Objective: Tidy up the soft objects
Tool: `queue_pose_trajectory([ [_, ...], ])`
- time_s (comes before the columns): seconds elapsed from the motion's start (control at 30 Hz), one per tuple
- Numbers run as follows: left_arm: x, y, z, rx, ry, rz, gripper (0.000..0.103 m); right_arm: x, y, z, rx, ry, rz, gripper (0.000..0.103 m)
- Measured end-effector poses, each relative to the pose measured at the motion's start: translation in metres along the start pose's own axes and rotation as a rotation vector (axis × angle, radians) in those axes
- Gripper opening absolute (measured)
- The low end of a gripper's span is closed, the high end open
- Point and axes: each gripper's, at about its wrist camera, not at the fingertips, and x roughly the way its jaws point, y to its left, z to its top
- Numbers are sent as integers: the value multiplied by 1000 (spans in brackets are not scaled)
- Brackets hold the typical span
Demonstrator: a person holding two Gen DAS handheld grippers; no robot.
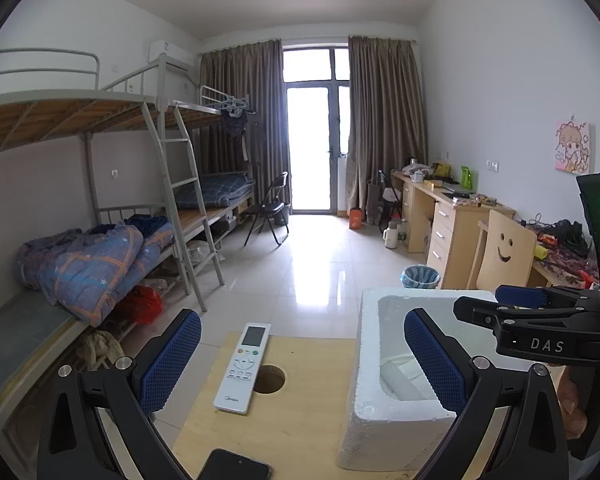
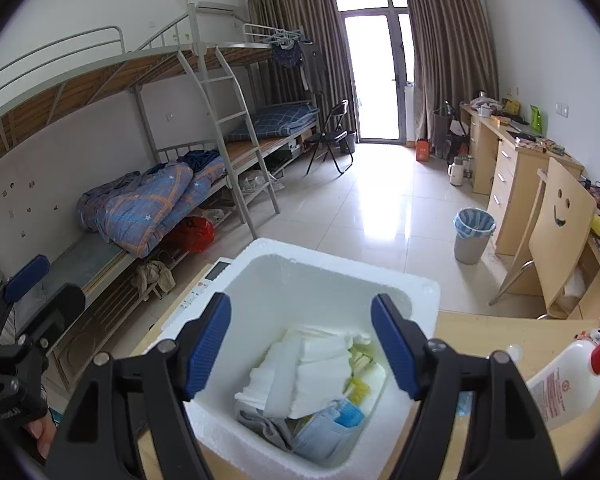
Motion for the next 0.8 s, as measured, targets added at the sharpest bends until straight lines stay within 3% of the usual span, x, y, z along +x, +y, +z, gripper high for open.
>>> queue_pose_trajectory([
  [0.3, -13, -9, 2, 0, -4, -24, 102, -31, -1, -4, -12, -36, -12, 79],
  [0.37, -17, -13, 2, 3, -5, -37, 102, -40, 0, -6, -13, -50, -21, 92],
  [0.5, -29, -20, 3, 5, -12, -59, 102, -68, -3, -12, 4, -103, -47, 103],
  [0.8, -77, -30, 3, 18, -60, -91, 102, -117, 4, -30, -22, -151, -65, 103],
])
